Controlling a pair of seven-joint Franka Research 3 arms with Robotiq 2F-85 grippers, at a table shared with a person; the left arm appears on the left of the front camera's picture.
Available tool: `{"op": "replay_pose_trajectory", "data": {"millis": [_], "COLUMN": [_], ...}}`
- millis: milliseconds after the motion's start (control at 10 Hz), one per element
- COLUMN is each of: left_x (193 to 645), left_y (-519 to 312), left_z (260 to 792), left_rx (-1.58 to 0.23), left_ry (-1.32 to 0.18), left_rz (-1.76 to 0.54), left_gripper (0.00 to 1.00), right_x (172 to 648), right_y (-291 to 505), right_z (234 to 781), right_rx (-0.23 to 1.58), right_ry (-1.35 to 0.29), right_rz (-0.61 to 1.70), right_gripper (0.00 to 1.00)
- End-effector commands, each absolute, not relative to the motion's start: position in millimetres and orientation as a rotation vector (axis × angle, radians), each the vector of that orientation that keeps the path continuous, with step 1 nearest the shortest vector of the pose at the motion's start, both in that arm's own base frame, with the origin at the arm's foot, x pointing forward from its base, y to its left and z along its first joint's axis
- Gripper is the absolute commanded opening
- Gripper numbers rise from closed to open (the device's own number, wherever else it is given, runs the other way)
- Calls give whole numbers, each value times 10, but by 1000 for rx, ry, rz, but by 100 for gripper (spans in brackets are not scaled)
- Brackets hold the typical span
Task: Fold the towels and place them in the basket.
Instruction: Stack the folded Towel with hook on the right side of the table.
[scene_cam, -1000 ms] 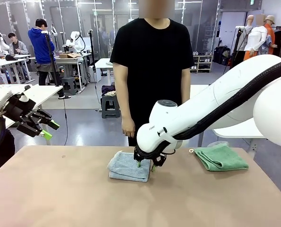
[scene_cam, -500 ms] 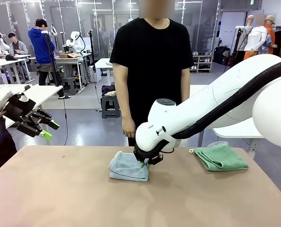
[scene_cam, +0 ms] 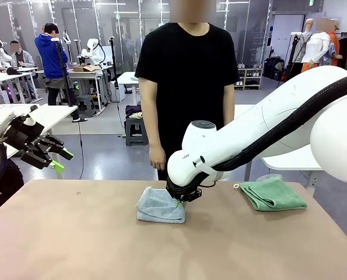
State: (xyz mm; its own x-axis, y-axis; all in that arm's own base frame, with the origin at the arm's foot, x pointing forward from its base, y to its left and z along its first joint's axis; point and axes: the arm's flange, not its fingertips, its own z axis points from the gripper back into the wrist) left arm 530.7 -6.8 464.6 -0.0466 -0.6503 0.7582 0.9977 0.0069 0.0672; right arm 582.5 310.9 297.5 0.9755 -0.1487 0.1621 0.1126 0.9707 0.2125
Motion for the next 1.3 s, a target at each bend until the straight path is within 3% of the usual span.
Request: {"op": "replay_pose_trajectory", "data": {"millis": [0, 300, 400, 500, 1200], "left_x": [5311, 5311, 5311, 5311, 5311], "left_y": [-69, -69, -69, -69, -69], "left_z": [4649, 4649, 4649, 4649, 4649], "left_rx": [-619, -619, -619, -619, -619], "left_ry": [-729, -729, -729, -729, -729], "left_rz": [-1486, -1486, -1486, -1486, -1486], "left_gripper": [76, 76, 76, 76, 76], "right_x": [5810, 5810, 5825, 5861, 5893], "right_y": [3122, 3122, 3109, 3027, 1790], "right_z": [2965, 2965, 2975, 2998, 4019], "right_rx": [222, 222, 210, 174, 43], "right_ry": [-168, -168, -174, -146, -256], "right_rz": [-146, -146, -141, -85, 152], "right_gripper": [0, 0, 6, 5, 5]}}
